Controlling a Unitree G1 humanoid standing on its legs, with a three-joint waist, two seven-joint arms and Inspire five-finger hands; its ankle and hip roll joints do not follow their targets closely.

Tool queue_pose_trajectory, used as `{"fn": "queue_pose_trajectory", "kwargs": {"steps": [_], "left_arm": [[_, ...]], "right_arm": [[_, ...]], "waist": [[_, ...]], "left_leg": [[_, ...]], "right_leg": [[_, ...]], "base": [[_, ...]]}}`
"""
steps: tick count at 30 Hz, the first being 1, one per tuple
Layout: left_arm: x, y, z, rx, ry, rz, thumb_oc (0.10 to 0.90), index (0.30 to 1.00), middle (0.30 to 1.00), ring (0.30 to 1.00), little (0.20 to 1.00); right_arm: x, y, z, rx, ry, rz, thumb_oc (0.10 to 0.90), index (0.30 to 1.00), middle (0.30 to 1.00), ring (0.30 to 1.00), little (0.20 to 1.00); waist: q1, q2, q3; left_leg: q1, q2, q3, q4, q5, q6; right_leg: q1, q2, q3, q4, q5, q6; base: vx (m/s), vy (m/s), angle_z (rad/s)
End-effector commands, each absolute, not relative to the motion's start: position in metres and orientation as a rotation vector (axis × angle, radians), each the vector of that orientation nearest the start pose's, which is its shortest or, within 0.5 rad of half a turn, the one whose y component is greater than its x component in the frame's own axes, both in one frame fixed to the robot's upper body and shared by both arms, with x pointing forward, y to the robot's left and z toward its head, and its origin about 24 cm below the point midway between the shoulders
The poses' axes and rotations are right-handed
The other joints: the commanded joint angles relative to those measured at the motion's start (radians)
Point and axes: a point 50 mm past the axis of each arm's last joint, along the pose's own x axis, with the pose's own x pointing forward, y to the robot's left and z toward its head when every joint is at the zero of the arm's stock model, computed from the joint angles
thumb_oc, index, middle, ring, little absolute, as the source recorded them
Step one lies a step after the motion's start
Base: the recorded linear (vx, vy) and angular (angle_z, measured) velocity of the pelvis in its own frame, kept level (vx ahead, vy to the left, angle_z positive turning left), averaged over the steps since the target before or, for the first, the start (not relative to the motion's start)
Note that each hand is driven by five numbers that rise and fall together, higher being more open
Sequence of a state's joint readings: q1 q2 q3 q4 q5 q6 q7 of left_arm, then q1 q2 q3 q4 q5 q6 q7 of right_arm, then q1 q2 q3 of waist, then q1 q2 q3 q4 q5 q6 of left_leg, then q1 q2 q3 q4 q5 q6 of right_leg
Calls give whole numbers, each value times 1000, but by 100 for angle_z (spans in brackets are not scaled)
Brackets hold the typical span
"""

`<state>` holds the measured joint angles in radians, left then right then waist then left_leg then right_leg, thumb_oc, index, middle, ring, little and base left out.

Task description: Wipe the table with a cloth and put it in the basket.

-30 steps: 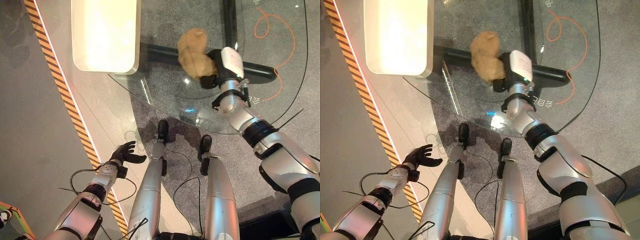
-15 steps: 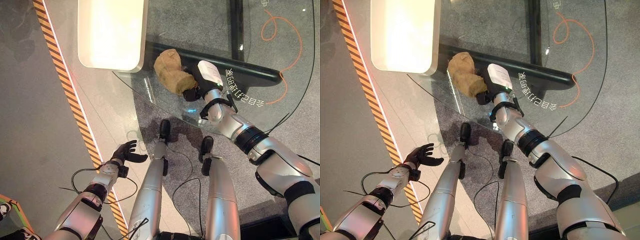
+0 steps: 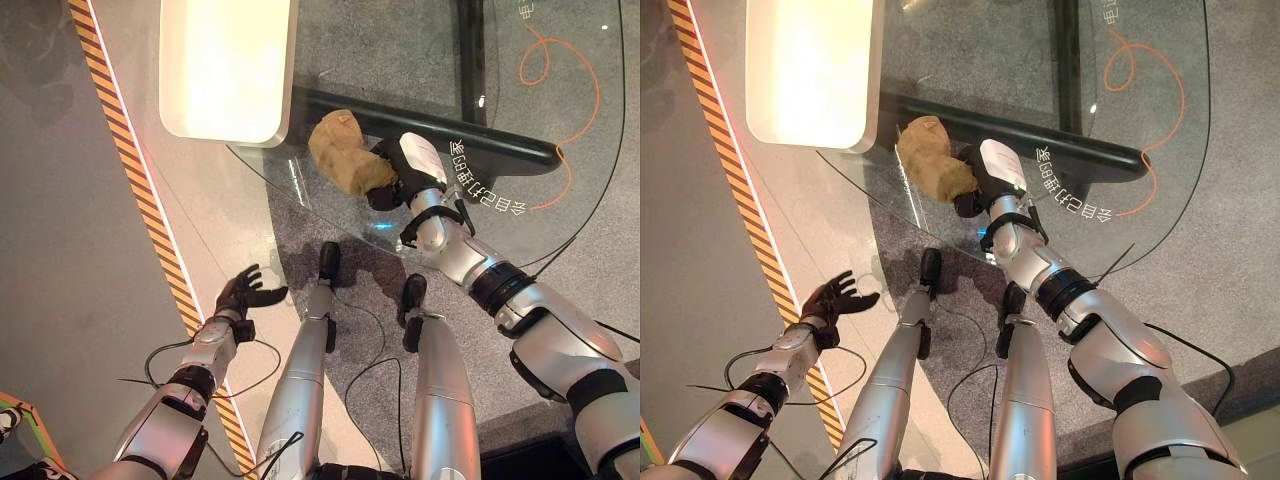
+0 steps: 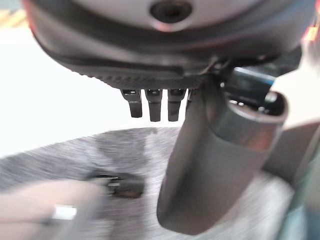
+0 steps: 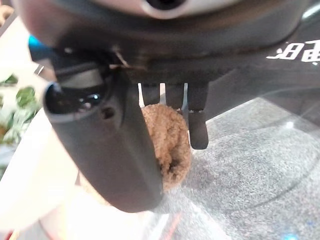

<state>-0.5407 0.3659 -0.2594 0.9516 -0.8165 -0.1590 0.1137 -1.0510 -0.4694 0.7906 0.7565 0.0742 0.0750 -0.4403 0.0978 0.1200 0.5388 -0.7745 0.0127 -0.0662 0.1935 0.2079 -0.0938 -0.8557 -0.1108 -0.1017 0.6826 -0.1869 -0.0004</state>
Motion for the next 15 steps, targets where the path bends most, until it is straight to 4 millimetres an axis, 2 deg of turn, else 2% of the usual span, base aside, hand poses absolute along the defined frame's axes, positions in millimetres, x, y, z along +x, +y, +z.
{"fn": "queue_pose_trajectory", "kwargs": {"steps": [1, 2, 3, 4, 5, 6, 10, 15], "left_arm": [[334, 252, 32, -392, 93, 451, 800, 900, 900, 900, 900], [338, 258, 47, -437, 28, 492, 800, 900, 900, 900, 900], [339, 259, 50, -447, 12, 501, 800, 900, 900, 900, 900], [342, 264, 64, -458, -48, 533, 800, 900, 900, 900, 900], [342, 266, 69, -463, -75, 545, 800, 900, 900, 900, 900], [345, 271, 86, -482, -156, 583, 800, 900, 900, 900, 900], [346, 277, 115, -543, -298, 626, 800, 900, 900, 900, 900], [341, 274, 142, -564, -454, 618, 800, 900, 900, 900, 900]], "right_arm": [[392, -109, 227, -647, -563, -154, 100, 300, 300, 300, 200], [389, -112, 231, -603, -584, -180, 100, 300, 300, 300, 200], [388, -113, 232, -591, -588, -188, 100, 300, 300, 300, 200], [385, -115, 234, -554, -609, -210, 100, 300, 300, 300, 200], [384, -116, 235, -537, -624, -222, 100, 300, 300, 300, 200], [378, -116, 238, -491, -656, -252, 100, 300, 300, 300, 200], [366, -122, 244, -426, -722, -280, 100, 300, 300, 300, 200], [349, -130, 246, -365, -793, -298, 100, 300, 300, 300, 200]], "waist": [[-13, -15, -19], [-15, -19, -19], [-15, -20, -19], [-18, -24, -19], [-20, -26, -19], [-25, -29, -19], [-42, -39, -19], [-58, -52, -19]], "left_leg": [[-5, -101, 81, 175, -187, 92], [-9, -100, 78, 176, -188, 93], [-9, -100, 77, 175, -189, 94], [-14, -99, 75, 178, -189, 94], [-15, -99, 75, 178, -189, 94], [-22, -99, 72, 180, -191, 94], [-33, -96, 71, 187, -199, 96], [-42, -95, 71, 191, -204, 98]], "right_leg": [[23, 49, -28, -246, 165, 27], [19, 50, -27, -243, 164, 29], [18, 51, -27, -243, 164, 29], [15, 53, -25, -241, 164, 30], [14, 54, -24, -241, 164, 30], [6, 57, -20, -237, 163, 31], [-5, 66, -9, -229, 155, 31], [-13, 73, -1, -228, 154, 35]], "base": [[6, -39, -1], [0, 0, 0], [0, 0, 0], [0, 0, 0], [0, 0, 0], [0, 0, 0], [0, 0, 0], [-1, -3, -1]]}}
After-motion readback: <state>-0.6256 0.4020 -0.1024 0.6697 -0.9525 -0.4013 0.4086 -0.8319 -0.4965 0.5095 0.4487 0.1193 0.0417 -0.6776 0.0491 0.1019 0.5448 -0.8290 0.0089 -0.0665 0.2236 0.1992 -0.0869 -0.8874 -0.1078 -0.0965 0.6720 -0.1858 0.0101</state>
